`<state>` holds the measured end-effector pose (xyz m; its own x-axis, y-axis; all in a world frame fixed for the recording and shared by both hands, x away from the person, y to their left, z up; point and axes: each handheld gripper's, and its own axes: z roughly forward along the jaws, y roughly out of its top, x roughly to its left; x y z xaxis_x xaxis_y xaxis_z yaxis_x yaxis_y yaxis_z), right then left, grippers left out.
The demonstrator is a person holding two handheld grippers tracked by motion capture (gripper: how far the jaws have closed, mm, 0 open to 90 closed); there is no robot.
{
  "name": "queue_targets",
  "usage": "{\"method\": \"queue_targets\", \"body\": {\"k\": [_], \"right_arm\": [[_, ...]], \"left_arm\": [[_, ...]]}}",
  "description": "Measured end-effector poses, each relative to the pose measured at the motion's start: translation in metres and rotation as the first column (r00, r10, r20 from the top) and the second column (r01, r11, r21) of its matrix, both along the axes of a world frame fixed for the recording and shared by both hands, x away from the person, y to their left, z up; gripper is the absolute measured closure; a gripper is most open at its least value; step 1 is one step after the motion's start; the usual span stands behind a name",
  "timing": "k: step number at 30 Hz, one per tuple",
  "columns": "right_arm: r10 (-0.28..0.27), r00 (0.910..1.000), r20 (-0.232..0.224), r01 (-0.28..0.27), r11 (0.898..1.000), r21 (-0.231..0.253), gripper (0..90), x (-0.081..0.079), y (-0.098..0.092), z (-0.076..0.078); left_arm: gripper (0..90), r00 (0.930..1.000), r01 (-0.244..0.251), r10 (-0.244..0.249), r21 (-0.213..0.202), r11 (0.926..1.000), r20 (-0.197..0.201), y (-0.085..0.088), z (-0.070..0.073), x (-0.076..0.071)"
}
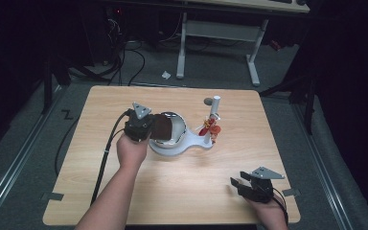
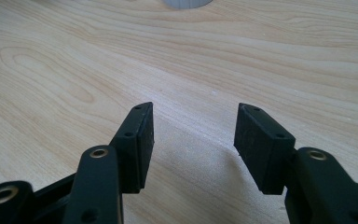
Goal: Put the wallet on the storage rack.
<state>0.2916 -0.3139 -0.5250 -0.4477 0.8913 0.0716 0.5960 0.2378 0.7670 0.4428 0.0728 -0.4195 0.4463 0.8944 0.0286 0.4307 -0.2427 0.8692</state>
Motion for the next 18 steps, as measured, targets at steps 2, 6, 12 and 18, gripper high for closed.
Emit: {"method": "queue_targets", "body": {"k": [2,6,12,18], "right_arm": [[0.000,1.0000,0.003,0.000,1.000,-0.001,47.7,0.0000,-0.0001,0.0000],[-0.001,1.0000,-0.003,0.001,1.000,0.001,47.7,0.0006,0.0001,-0.0007],[0.003,1.0000,-0.005,-0.003,1.000,-0.005,47.7,0.0013,0.0004,-0.0018],[0.007,1.0000,-0.004,-0.007,1.000,-0.002,47.8,0.0019,0.0006,-0.0026]], "left_arm": [[86.8,1.0000,0.006,-0.006,0.011,0.9999,0.002,-0.0008,0.0017,-0.0006],[86.6,0.9999,0.002,-0.002,-0.002,1.0000,0.014,-0.0016,0.0043,-0.0016],[86.2,0.9999,0.008,-0.008,0.000,1.0000,0.009,-0.0025,0.0022,0.0009],[85.5,1.0000,0.003,-0.003,0.001,1.0000,0.008,-0.0050,-0.0009,0.0008]]}}
